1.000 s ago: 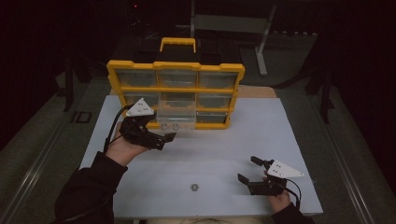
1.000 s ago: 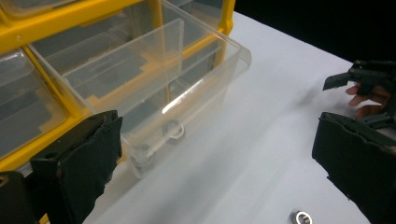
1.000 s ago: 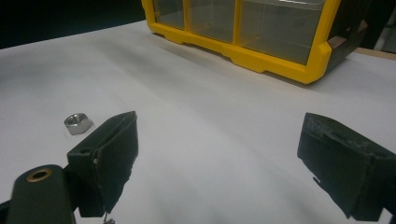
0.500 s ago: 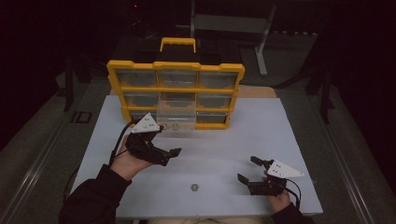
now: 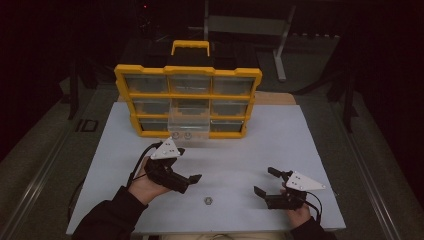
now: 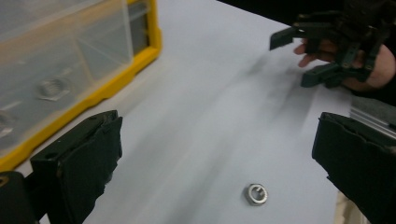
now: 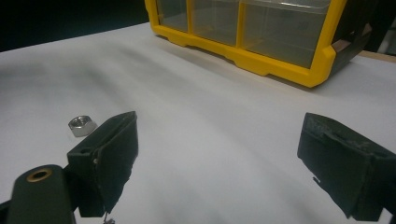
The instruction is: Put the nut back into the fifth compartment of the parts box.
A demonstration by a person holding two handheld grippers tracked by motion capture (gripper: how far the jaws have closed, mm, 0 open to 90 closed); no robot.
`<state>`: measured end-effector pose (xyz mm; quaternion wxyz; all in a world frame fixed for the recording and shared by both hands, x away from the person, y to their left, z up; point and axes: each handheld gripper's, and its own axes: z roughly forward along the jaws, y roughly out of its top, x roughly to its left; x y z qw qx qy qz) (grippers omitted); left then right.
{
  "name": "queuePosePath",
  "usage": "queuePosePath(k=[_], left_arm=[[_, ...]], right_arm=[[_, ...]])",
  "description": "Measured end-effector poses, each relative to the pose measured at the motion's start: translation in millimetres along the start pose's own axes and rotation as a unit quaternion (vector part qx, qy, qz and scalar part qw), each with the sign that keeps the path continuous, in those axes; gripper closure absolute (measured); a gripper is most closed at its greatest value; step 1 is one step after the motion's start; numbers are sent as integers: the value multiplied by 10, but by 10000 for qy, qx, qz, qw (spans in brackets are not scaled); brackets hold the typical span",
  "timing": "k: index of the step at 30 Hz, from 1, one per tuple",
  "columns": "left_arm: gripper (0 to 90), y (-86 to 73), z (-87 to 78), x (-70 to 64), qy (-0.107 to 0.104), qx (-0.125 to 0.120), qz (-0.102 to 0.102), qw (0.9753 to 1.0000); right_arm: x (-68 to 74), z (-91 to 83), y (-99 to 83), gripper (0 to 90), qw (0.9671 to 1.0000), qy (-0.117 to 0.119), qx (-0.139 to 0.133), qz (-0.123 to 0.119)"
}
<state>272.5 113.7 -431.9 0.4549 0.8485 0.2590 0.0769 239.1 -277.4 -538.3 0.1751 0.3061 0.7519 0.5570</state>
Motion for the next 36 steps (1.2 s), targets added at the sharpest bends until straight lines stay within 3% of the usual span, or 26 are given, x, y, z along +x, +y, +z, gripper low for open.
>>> queuePosePath(k=[2, 4, 6, 12, 21, 26, 30, 36], left_arm=[[8, -10, 14, -9, -23, -11, 4, 10000], [9, -69, 107, -57, -213, -7, 43, 9998], [10, -88, 145, -67, -268, 29, 36, 9996], [10, -225, 378, -141, -546, 227, 66, 9982], [53, -412, 599, -172, -755, 345, 97, 9965], [123, -559, 730, -178, -839, 425, 164, 9954], [162, -607, 781, -172, -853, 547, 235, 9946], [298, -648, 821, -185, -936, 641, 399, 9927]], right_arm=[[5, 0, 0, 125, 10000, 1, 1, -17], [7, 3, 6, 125, 10000, -1, 0, -18], [8, 7, 7, 125, 10000, 3, 9, 7], [22, 38, 18, 125, 10000, 39, 25, -61], [14, 35, 16, 125, 10000, 51, 26, -54], [11, 35, 16, 125, 10000, 54, 24, -44], [10, 40, 13, 125, 10000, 54, 33, -42], [5, 39, 11, 125, 10000, 53, 45, -34]])
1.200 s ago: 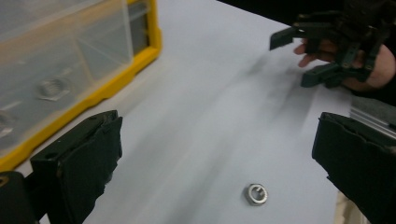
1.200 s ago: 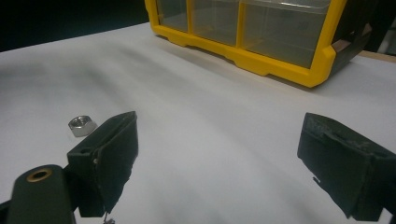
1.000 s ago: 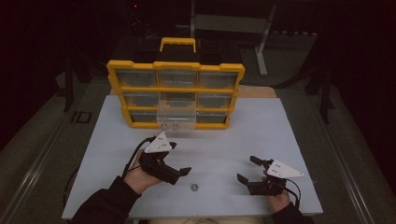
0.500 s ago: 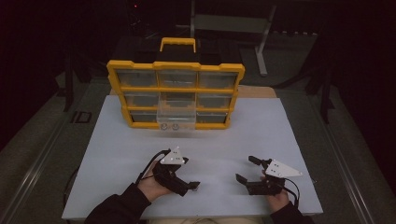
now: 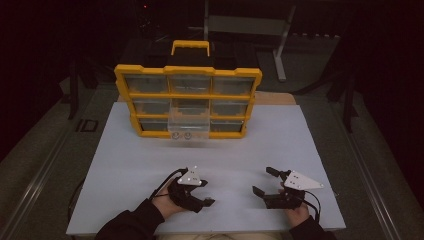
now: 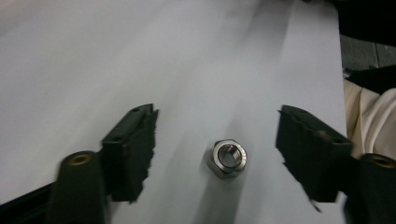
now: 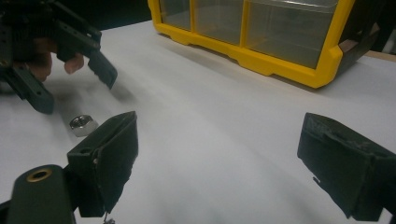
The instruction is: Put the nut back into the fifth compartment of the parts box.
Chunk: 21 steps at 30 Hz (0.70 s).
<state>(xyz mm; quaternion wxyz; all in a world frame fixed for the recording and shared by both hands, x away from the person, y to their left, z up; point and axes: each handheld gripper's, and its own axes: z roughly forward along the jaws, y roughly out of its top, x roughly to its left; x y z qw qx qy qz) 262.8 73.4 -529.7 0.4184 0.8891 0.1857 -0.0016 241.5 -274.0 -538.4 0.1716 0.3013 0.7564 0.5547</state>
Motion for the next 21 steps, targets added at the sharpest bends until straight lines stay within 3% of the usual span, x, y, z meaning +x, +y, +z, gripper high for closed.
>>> queuePosePath(k=[9, 21], left_arm=[[464, -43, 81, -59, -31, 233, 327, 9992], [554, -77, 154, -112, 84, 458, 578, 9972]], right_arm=[[-1, -2, 0, 125, 10000, -3, 4, -3], [1, -1, 1, 125, 10000, -3, 3, -6]])
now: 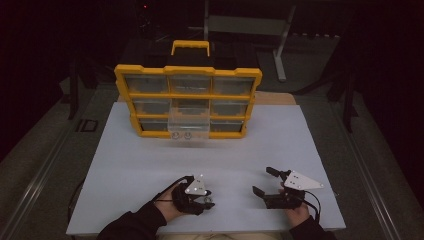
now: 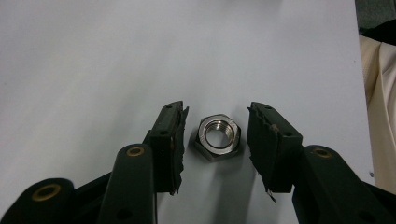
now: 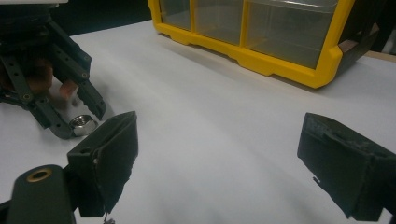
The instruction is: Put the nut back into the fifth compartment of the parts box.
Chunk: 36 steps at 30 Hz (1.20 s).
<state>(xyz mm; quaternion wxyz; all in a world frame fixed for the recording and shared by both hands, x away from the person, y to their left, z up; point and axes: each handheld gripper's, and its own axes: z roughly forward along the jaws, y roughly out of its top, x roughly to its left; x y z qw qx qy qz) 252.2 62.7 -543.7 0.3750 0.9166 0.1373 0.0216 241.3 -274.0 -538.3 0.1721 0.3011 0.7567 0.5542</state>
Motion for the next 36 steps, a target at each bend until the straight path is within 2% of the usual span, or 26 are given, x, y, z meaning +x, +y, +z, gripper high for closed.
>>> queuePosePath(k=[5, 8, 12, 17, 23, 27, 29, 31, 32, 36], left_arm=[[619, -4, -1, 10, 48, -9, -17, 10000], [674, -14, -5, 38, 15, -45, -112, 9999], [684, -3, -7, 35, 23, -1, -96, 10000], [685, 10, -30, 49, -68, 51, -117, 9999], [686, 47, -97, 59, -83, -22, -137, 9999], [686, 115, -228, 110, -38, -108, -170, 9998], [686, 166, -347, 164, -63, -264, -250, 9993], [686, 180, -380, 180, -69, -309, -273, 9991], [686, 225, -472, 213, -3, -391, -295, 9988], [686, 293, -603, 261, 53, -520, -323, 9981]], right_arm=[[-1, -2, 1, 125, 10000, 5, -6, 7], [0, -1, 1, 125, 10000, 8, -3, 4], [1, 4, 0, 125, 10000, 13, 2, -5], [-1, 0, 1, 125, 10000, 3, 6, 3], [0, 1, 2, 125, 10000, 1, 5, 1], [0, 1, 2, 125, 10000, 0, 7, -2], [-1, 1, 1, 125, 10000, -3, 9, -1], [-2, 1, 1, 125, 10000, -3, 9, 1], [-2, 2, 1, 125, 10000, -3, 6, -1], [0, 6, 0, 125, 10000, 0, 2, -6]])
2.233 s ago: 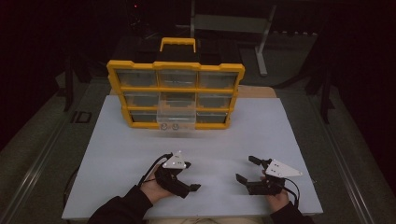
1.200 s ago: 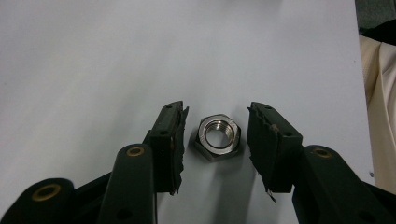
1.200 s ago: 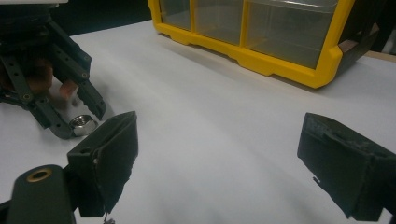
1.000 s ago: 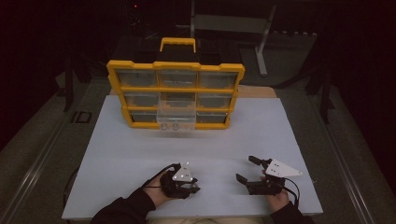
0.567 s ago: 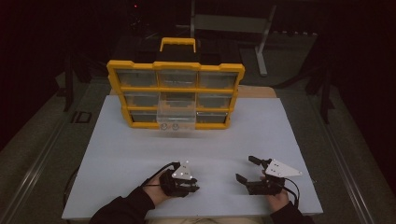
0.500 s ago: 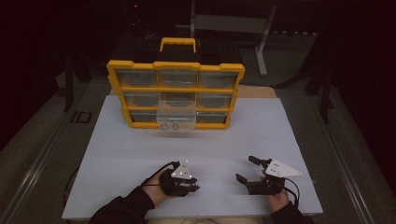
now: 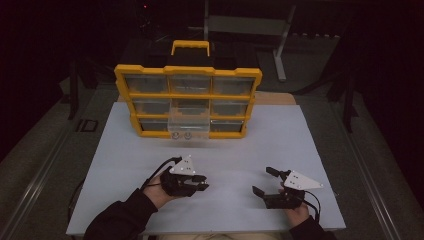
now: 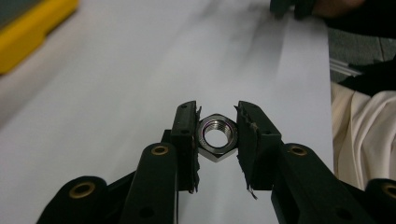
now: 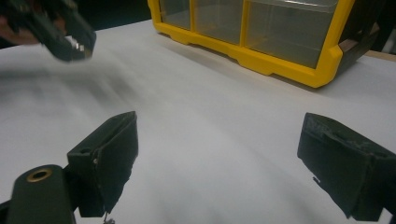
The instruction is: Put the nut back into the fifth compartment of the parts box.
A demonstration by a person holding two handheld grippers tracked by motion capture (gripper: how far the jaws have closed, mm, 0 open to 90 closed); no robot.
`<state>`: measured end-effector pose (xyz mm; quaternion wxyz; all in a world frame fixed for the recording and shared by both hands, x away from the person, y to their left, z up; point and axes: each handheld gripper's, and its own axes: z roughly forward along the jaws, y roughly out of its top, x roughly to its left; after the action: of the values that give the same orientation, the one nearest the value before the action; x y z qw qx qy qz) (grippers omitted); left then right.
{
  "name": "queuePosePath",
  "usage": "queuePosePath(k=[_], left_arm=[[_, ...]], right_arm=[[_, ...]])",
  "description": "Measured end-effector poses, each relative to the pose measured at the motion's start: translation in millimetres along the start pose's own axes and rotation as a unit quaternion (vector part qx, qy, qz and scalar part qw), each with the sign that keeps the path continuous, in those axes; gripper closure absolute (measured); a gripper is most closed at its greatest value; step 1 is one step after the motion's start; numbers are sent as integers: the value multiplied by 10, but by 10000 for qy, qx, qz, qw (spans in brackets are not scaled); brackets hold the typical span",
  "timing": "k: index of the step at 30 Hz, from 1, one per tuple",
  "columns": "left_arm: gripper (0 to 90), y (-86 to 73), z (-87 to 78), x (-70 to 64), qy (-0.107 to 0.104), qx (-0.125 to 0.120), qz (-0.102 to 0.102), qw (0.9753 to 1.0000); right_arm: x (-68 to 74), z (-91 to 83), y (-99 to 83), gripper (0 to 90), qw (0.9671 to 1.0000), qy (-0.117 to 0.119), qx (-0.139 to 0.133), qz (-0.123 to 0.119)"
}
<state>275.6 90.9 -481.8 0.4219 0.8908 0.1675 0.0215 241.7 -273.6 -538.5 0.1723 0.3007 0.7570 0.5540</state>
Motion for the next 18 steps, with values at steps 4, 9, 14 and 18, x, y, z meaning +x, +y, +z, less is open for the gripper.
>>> queuePosePath(k=[4, 9, 14, 18], left_arm=[[686, 67, -97, 32, 93, -67, 20, 9999], [686, 191, -268, 85, 266, -192, 42, 9995], [686, 282, -383, 144, 382, -302, 30, 9988], [686, 351, -460, 163, 426, -390, 30, 9983]], right_arm=[[-1, 1, -1, 125, 10000, 1, 4, 1], [0, 4, -2, 125, 10000, 4, 12, -3], [3, 8, -3, 125, 10000, 6, 17, 16], [-3, 10, -6, 125, 10000, 2, 25, 1]])
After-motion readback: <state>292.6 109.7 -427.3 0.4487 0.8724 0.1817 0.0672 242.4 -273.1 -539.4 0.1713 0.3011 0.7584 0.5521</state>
